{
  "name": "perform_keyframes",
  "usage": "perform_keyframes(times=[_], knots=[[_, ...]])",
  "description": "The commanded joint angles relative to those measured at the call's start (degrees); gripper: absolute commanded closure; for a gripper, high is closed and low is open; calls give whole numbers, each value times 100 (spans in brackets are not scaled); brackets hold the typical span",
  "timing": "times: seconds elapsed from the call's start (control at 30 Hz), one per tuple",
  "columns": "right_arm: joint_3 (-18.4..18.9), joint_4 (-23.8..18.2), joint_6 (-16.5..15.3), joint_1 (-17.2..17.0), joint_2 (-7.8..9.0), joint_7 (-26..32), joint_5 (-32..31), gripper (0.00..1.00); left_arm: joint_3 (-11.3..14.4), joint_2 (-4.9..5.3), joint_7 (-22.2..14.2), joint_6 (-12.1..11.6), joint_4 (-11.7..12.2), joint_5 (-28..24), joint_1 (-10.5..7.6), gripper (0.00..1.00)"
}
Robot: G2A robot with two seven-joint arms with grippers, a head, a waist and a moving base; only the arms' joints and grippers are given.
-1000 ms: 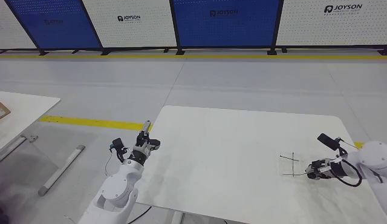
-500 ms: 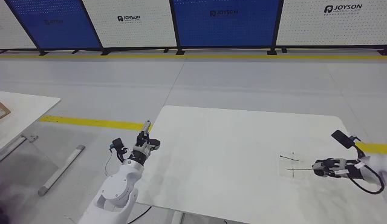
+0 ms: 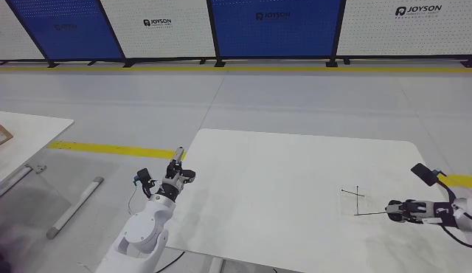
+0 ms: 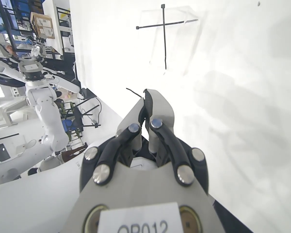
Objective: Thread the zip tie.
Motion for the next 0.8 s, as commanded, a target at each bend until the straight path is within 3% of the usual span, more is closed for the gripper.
perform_keyframes(times=[0.0, 0.13, 0.33, 0.4, 0.5, 0.77], knots=[[0, 0, 0, 0, 0, 0, 0, 100, 0, 0, 0, 0, 0, 0, 0, 0], [0, -63, -121, -116, -16, -256, 163, 100, 0, 0, 0, 0, 0, 0, 0, 0], [307, -243, -973, -398, -13, -161, 1335, 100, 0, 0, 0, 0, 0, 0, 0, 0], [264, -421, -1087, -483, -32, -185, 1587, 100, 0, 0, 0, 0, 0, 0, 0, 0], [33, -524, -1049, -436, -72, -116, 1702, 100, 0, 0, 0, 0, 0, 0, 0, 0], [33, -524, -1049, -436, -72, -116, 1702, 100, 0, 0, 0, 0, 0, 0, 0, 0]])
